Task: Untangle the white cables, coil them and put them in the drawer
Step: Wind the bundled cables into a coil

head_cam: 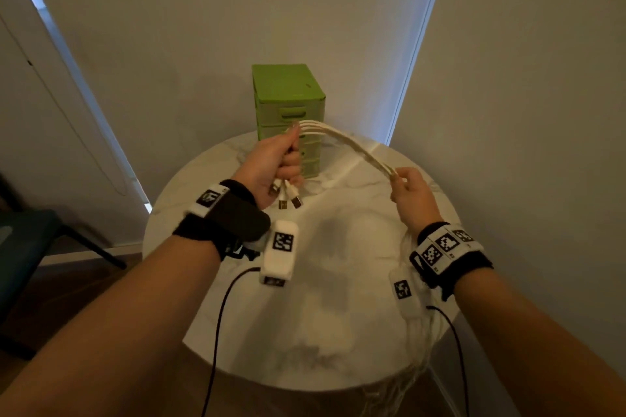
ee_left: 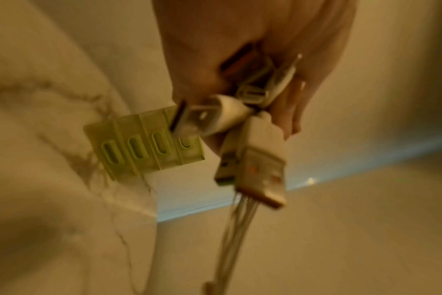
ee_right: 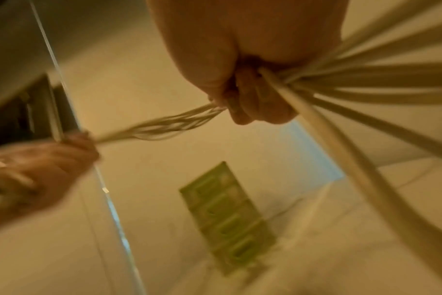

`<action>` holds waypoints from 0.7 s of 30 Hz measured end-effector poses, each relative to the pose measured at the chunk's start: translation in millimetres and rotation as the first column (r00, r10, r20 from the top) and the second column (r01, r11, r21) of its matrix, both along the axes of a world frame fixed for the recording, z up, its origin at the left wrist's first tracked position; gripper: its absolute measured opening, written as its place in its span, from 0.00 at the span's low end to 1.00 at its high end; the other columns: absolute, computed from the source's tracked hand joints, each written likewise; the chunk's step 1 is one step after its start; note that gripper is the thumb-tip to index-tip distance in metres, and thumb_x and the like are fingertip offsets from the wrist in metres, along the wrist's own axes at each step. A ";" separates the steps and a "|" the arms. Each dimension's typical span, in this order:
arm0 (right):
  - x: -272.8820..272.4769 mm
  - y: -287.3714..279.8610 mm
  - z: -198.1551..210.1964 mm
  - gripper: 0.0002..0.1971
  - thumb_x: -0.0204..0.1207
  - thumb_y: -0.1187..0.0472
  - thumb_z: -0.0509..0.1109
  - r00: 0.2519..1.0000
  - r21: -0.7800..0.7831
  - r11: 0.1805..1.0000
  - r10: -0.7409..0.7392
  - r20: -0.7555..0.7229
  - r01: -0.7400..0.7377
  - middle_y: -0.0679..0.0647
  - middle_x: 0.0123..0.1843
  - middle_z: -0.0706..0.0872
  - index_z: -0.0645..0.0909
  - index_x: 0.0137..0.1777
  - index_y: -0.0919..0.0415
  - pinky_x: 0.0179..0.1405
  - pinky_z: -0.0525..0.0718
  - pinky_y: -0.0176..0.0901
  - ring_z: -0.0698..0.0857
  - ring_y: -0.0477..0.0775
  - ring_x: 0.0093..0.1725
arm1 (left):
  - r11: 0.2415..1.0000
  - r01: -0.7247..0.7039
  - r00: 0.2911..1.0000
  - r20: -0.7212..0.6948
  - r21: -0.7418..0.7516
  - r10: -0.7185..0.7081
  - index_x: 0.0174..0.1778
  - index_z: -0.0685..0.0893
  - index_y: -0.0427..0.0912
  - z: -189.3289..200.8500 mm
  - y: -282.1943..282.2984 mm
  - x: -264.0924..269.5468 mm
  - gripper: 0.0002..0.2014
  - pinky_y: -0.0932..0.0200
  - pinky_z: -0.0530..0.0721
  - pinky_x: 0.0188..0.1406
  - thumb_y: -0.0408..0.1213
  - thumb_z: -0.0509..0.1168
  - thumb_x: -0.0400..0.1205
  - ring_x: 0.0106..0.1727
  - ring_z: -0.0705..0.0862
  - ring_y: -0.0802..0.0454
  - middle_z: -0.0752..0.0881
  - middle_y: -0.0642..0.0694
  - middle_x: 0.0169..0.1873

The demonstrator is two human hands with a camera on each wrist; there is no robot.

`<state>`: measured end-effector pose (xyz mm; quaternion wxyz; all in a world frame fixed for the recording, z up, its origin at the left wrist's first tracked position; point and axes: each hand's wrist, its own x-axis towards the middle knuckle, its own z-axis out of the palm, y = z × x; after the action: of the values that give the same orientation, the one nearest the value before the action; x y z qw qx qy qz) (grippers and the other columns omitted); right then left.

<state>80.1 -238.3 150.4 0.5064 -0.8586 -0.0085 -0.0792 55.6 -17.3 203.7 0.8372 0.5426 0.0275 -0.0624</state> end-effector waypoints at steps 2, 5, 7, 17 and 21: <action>1.3 -10.1 -11.2 0.12 0.83 0.55 0.56 0.998 -0.199 0.979 0.053 0.039 -0.044 0.53 0.33 0.77 0.76 0.52 0.63 0.31 0.68 0.43 0.76 0.57 0.37 | 0.994 0.037 0.999 -0.001 -0.107 -0.038 0.30 0.67 0.47 5.6 6.4 0.7 0.19 0.70 0.64 0.11 0.50 0.52 0.86 0.10 0.59 0.63 0.62 0.56 0.11; -8.4 -13.6 -32.6 0.11 0.82 0.56 0.58 0.993 -0.374 0.921 0.120 0.015 -0.106 0.59 0.41 0.82 0.74 0.56 0.62 0.43 0.78 0.50 0.82 0.62 0.42 | 0.968 0.079 0.997 0.029 -0.240 -0.074 0.30 0.65 0.48 18.3 11.3 6.1 0.20 0.72 0.63 0.10 0.53 0.47 0.86 0.12 0.62 0.63 0.64 0.55 0.14; -21.8 -11.1 -48.0 0.12 0.82 0.59 0.59 0.987 -0.389 0.909 0.162 0.004 -0.147 0.61 0.52 0.84 0.74 0.62 0.61 0.53 0.82 0.54 0.84 0.63 0.52 | 0.961 0.058 0.998 0.040 -0.269 -0.049 0.31 0.65 0.48 25.1 12.2 11.1 0.20 0.72 0.63 0.10 0.53 0.46 0.86 0.13 0.62 0.63 0.65 0.54 0.14; -31.0 23.6 -11.1 0.12 0.83 0.62 0.54 0.958 -0.414 0.866 0.223 -0.180 -0.279 0.71 0.50 0.83 0.74 0.57 0.69 0.40 0.68 0.43 0.82 0.69 0.49 | 0.979 0.137 0.981 0.115 0.154 -0.155 0.29 0.60 0.48 10.9 -25.3 9.9 0.25 0.67 0.63 0.15 0.62 0.38 0.83 0.16 0.61 0.57 0.61 0.55 0.16; -37.6 38.5 23.9 0.08 0.84 0.60 0.51 0.950 -0.427 0.849 0.264 -0.168 -0.312 0.70 0.51 0.82 0.63 0.53 0.66 0.39 0.68 0.46 0.81 0.67 0.47 | 0.951 0.149 0.973 0.132 0.270 -0.190 0.29 0.61 0.47 5.2 -30.1 7.1 0.24 0.64 0.62 0.17 0.58 0.41 0.85 0.16 0.60 0.55 0.62 0.52 0.16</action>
<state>42.5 -199.8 174.3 0.3008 -0.9438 -0.1289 0.0463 62.7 -47.4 209.0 0.7503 0.6507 -0.0773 -0.0874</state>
